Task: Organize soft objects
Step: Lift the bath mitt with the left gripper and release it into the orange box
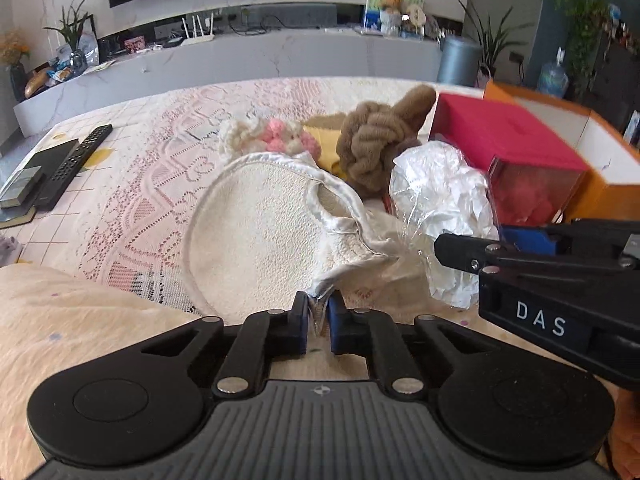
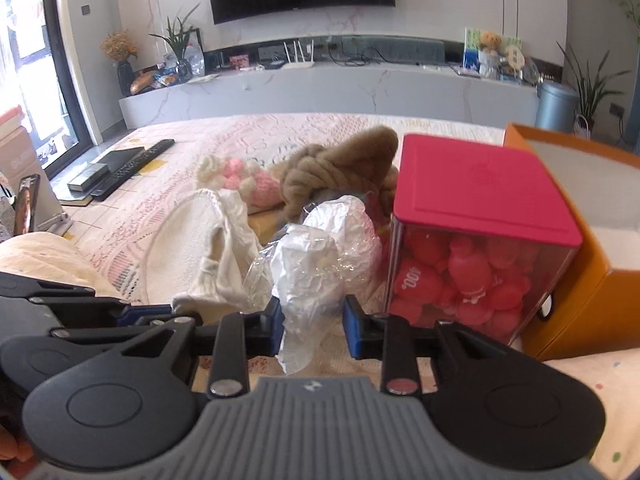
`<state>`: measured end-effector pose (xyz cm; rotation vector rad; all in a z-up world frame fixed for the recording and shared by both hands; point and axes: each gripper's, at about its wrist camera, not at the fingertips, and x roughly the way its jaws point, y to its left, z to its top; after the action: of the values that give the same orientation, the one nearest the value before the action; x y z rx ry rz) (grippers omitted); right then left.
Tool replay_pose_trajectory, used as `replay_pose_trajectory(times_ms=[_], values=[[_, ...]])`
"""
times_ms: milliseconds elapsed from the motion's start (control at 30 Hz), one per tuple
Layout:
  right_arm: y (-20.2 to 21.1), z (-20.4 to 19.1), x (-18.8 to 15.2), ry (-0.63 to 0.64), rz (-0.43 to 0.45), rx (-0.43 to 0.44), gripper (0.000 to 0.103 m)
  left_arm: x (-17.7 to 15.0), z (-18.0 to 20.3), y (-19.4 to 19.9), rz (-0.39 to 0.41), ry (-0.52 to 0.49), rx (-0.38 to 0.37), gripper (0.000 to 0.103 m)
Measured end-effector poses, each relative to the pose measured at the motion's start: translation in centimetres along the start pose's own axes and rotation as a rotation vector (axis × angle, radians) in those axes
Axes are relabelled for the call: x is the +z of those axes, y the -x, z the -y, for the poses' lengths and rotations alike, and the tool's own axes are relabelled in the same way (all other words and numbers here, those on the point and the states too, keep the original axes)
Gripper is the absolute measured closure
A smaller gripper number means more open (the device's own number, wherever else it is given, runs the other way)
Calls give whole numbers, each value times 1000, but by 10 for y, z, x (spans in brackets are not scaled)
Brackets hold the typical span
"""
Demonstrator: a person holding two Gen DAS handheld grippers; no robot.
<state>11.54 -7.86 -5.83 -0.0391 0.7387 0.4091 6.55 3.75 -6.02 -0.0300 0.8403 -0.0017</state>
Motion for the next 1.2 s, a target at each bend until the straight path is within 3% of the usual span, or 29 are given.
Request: replay_pose_trajectory(times_ms=[333,500,900,1200], values=[[40,-3,2,30,84,6,74,-5,-22,45,147,138,-68,93],[49,-1,2,28,100,-7,74,-6,-25,59,196,150,-86,94],[95,15,10,18,222,-43,74,21,13,83,301,44,-186,95],[124,77,44,56,247,-120,74,81,63,75,337,-89,-340,95]])
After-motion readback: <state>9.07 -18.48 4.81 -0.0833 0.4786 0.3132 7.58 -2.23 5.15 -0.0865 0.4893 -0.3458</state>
